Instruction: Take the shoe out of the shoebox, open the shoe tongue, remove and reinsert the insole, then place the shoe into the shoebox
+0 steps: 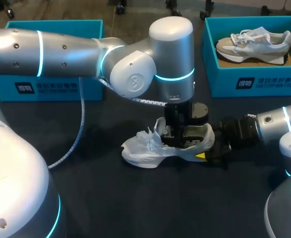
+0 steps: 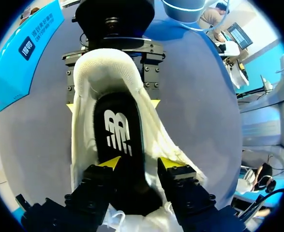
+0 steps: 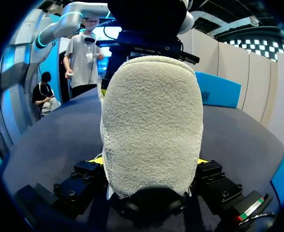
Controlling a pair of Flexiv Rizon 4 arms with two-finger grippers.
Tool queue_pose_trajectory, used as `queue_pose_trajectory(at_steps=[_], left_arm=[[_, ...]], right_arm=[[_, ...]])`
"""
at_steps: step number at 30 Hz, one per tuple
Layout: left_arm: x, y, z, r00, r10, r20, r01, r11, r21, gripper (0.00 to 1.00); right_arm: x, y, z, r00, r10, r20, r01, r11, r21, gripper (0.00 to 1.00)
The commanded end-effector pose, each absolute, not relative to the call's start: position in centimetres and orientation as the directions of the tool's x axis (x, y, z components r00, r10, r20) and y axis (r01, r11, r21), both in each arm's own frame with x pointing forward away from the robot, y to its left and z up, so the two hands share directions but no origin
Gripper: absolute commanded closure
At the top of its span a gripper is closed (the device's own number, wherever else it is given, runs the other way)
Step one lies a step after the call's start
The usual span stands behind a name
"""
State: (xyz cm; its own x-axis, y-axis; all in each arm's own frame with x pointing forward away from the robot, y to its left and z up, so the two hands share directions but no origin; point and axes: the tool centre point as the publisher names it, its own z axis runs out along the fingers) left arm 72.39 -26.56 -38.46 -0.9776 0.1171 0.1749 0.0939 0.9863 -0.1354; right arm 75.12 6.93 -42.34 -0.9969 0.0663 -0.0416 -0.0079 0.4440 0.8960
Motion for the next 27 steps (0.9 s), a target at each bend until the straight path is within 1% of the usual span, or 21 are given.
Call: queue_pose_trajectory(at_steps=[1, 3, 6, 10, 12, 13, 15, 20, 27], left_arm=[[72.4, -26.9, -39.3, -0.981, 0.121, 0.149, 0.100, 0.985, -0.143, 0.53], [72.5, -26.9, -39.6, -0.983, 0.132, 0.128, 0.112, 0.982, -0.150, 0.51], [72.7, -27.0, -40.1, -0.986, 0.138, 0.095, 0.122, 0.980, -0.159, 0.54], [73.0, -27.0, -40.9, -0.988, 0.151, 0.034, 0.143, 0.977, -0.161, 0.61], [73.1, -27.0, -41.2, -0.988, 0.153, 0.020, 0.148, 0.977, -0.156, 0.67], [73.2, -27.1, -41.4, -0.988, 0.154, 0.000, 0.152, 0.976, -0.159, 0.73], [73.4, -27.1, -41.5, -0.988, 0.153, -0.011, 0.152, 0.976, -0.156, 1.00], [73.9, -26.9, -41.4, -0.988, 0.150, -0.024, 0.152, 0.975, -0.160, 1.00], [74.5, -26.2, -39.8, -0.989, 0.145, -0.025, 0.147, 0.973, -0.177, 1.00]], right_arm=[[75.1, 7.1, -42.3, -0.997, 0.068, -0.042, -0.007, 0.447, 0.894, 1.00], [75.1, 7.1, -42.3, -0.997, 0.068, -0.042, -0.007, 0.447, 0.894, 1.00], [75.1, 7.1, -42.3, -0.997, 0.068, -0.042, -0.007, 0.447, 0.894, 1.00], [75.1, 7.1, -42.3, -0.997, 0.068, -0.042, -0.007, 0.447, 0.894, 1.00], [75.1, 7.1, -42.3, -0.997, 0.068, -0.042, -0.007, 0.447, 0.894, 1.00], [75.1, 7.1, -42.3, -0.997, 0.068, -0.042, -0.007, 0.447, 0.894, 1.00], [75.1, 7.1, -42.3, -0.997, 0.068, -0.042, -0.007, 0.447, 0.894, 1.00], [75.1, 7.1, -42.3, -0.997, 0.068, -0.042, -0.007, 0.447, 0.894, 1.00], [75.1, 7.1, -42.3, -0.997, 0.068, -0.042, -0.007, 0.447, 0.894, 1.00]])
